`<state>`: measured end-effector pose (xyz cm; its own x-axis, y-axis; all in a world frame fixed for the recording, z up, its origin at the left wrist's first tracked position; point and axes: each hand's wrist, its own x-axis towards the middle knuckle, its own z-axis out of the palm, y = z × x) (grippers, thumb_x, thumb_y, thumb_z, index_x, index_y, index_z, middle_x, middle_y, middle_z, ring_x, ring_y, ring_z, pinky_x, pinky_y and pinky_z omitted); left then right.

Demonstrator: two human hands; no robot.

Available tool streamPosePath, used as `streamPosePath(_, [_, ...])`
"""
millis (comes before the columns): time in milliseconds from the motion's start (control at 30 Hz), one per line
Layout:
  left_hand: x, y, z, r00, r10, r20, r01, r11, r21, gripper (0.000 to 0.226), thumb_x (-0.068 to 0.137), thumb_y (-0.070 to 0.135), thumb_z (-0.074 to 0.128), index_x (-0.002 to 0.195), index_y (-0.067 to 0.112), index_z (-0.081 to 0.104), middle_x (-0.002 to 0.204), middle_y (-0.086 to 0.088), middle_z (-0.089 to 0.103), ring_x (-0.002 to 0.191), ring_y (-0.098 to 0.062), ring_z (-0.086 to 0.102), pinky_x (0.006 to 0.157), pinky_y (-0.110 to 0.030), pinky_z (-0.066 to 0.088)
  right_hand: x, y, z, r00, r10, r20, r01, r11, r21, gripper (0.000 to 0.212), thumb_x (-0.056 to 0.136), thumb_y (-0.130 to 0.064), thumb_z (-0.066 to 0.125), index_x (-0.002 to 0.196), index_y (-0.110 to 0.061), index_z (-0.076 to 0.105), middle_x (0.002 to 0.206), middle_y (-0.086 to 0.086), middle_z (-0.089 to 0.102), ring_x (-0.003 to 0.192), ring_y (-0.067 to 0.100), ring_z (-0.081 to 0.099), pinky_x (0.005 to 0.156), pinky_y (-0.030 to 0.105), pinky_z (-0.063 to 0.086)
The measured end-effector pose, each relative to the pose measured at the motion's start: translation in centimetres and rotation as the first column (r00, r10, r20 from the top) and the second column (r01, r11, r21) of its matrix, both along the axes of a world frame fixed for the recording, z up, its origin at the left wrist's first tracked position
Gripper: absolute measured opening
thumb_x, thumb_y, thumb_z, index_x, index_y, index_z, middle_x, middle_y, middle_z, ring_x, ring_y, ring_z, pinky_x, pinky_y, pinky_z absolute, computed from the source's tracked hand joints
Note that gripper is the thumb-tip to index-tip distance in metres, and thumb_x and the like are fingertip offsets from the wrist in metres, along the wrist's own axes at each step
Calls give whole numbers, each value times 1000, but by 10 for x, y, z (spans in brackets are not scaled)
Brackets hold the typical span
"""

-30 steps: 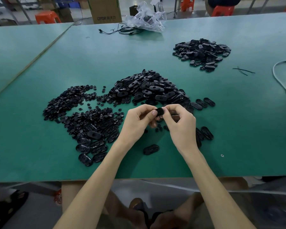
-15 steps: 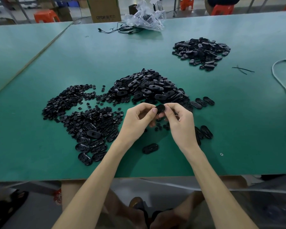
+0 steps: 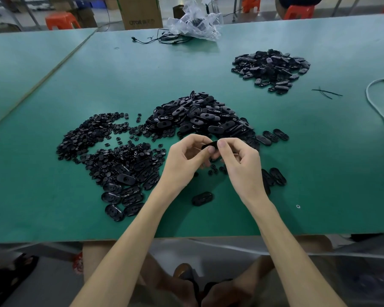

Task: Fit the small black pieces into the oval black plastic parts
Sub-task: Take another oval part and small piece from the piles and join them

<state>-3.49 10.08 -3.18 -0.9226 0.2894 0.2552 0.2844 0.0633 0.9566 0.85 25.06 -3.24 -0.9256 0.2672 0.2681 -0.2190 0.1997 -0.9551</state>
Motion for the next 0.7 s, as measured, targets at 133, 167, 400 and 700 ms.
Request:
streamPosePath(133, [0,-1,1,999,38,-29,-37,999,20,13,95,12,75,108,10,72,95,-3,76,72,-17,70,66,-29,57,1,0,1,999,27,-17,-27,1000,8,16,106,-18,61,101,-12,75,82,-5,76,77,5,72,69,12,48])
streamPosePath(167, [1,-2,1,998,51,-32,-50,998,28,13,94,11,76,107,9,73,95,-3,76,73,-16,70,66,-29,57,1,0,1,999,36,-18,-35,999,4,16,106,-18,61,102,-12,75,83,-4,76,79,6,73,71,13,49])
streamPosePath(400, [2,-2,1,987,142,-74,-142,990,9,11,91,12,80,100,16,75,99,-6,75,85,-28,70,74,-31,56,1,-2,1,1000,23,4,-23,1000,12,21,106,-27,61,101,-14,77,83,-10,77,77,-1,69,69,10,46])
streamPosePath(700, [3,1,3,987,128,-101,-136,988,-74,11,90,15,81,99,18,76,100,2,74,77,-10,67,70,-20,52,-1,-1,1,1000,10,20,-10,1000,-1,19,105,-24,62,99,-14,77,87,-8,79,83,7,75,74,18,55])
